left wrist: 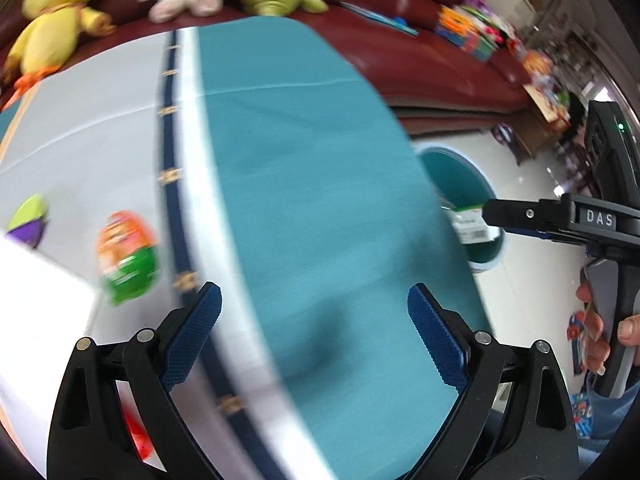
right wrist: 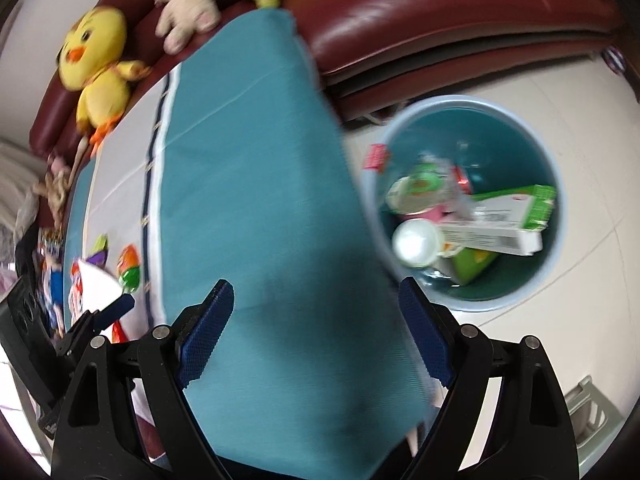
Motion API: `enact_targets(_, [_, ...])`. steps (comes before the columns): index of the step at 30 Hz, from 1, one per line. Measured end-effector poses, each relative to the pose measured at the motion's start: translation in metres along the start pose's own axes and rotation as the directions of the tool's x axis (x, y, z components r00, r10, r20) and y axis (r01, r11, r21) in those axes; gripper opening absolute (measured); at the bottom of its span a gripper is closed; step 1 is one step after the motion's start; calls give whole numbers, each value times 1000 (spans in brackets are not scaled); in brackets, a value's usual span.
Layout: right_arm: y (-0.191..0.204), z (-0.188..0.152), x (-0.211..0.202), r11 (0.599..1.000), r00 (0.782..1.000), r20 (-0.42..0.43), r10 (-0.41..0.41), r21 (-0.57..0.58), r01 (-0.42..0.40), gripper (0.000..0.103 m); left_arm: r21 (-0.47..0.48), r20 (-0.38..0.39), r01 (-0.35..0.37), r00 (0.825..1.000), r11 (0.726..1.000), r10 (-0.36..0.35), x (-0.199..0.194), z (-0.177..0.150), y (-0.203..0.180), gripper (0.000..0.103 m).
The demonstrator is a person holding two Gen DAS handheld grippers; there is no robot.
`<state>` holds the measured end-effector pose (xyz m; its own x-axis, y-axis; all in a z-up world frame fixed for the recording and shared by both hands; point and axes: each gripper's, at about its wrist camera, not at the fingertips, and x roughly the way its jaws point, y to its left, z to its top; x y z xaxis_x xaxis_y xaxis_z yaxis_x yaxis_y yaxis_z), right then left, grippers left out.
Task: Collect trash
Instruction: 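Move both tools back over the table toward the white tissue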
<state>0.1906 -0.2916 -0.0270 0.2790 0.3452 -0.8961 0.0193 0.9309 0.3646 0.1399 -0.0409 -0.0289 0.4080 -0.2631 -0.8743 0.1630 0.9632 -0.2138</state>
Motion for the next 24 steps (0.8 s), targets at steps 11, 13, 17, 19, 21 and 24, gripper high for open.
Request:
enact_targets(11, [113, -16, 36, 982, 995, -92, 31, -185, -48, 81, -142, 53, -160, 984, 977, 169, -63, -50, 120, 96])
enact_targets(13, [136, -18, 42, 972, 994, -108, 30, -227, -54, 81, -179, 59, -170, 981, 969, 183, -72, -62, 138, 97])
enact_targets(17, [185, -25, 55, 946, 990, -137, 30, -317, -72, 81, -258, 51, -187, 977, 948, 207, -83, -86, 176, 97])
enact_targets(19, [204, -31, 60, 933, 988, -149, 37, -349, -87, 81, -289, 43, -192, 976, 938, 213, -85, -96, 191, 97])
enact_targets(21, [225, -36, 67, 919, 985, -165, 47, -380, -108, 81, -310, 35, -203, 974, 929, 224, -87, -107, 204, 97])
enact_targets(24, [257, -47, 80, 898, 978, -199, 57, -418, -137, 81, -337, 33, -216, 970, 916, 241, -91, -115, 223, 97])
